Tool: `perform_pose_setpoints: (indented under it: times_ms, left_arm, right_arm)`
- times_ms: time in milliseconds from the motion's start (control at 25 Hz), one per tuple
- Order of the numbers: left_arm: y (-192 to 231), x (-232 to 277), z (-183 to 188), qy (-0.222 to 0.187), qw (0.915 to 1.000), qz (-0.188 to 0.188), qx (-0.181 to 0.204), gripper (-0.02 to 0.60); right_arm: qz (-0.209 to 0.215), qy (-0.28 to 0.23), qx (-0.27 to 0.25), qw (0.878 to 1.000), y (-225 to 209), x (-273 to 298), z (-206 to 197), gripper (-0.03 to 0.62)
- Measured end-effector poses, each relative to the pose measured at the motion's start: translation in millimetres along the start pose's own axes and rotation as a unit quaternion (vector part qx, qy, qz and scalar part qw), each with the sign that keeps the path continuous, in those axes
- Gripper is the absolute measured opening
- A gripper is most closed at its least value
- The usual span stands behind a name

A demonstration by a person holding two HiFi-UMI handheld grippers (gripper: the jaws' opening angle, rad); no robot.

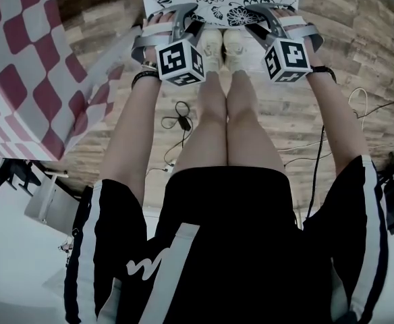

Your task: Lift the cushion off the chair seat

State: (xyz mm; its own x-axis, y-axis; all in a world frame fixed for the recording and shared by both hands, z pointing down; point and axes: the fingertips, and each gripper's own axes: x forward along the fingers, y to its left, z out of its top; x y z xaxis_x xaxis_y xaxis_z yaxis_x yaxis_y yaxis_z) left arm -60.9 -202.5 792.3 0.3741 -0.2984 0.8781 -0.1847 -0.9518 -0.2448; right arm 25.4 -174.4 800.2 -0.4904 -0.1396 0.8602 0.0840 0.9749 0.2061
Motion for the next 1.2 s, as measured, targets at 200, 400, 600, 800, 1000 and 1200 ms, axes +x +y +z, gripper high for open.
perform_pose_setpoints:
  times_ms: [200, 400, 600, 800, 1000, 1200]
  left_arm:
    - [-1.4, -1.1, 3.0, -0.006, 1.0, -0.002, 0.004, 0.133]
    - [10.1, -4.1, 7.1, -0.013, 0.9998, 0.011, -0.013, 0.074]
    - [22.1, -9.2, 12.6, -0.017, 0.9994, 0.019, -0.025, 0.037]
    - [26.4, -16.8, 16.4, -0.022, 0.9987, 0.021, -0.041, 0.026]
    - [32.8, -21.0, 19.1, -0.027, 0.9974, 0.021, -0.064, 0.023]
    - [38.3, -26.5, 24.5, -0.026, 0.9967, 0.028, -0.071, 0.02]
  right_arm:
    - [-0.01, 0.0, 0.006, 1.0, -2.4, -1.9, 1.3, 0.133]
    - [-0.022, 0.002, 0.015, 1.0, -8.7, -3.9, 3.2, 0.063]
    - [-0.041, 0.001, 0.032, 0.999, -21.9, -11.0, 5.2, 0.015]
    - [-0.057, -0.003, 0.056, 0.997, -34.0, -20.0, 8.7, 0.012]
    - [-0.07, -0.003, 0.068, 0.995, -44.1, -25.1, 10.3, 0.009]
    - [-0.077, -0.002, 0.071, 0.994, -49.2, -32.4, 11.7, 0.009]
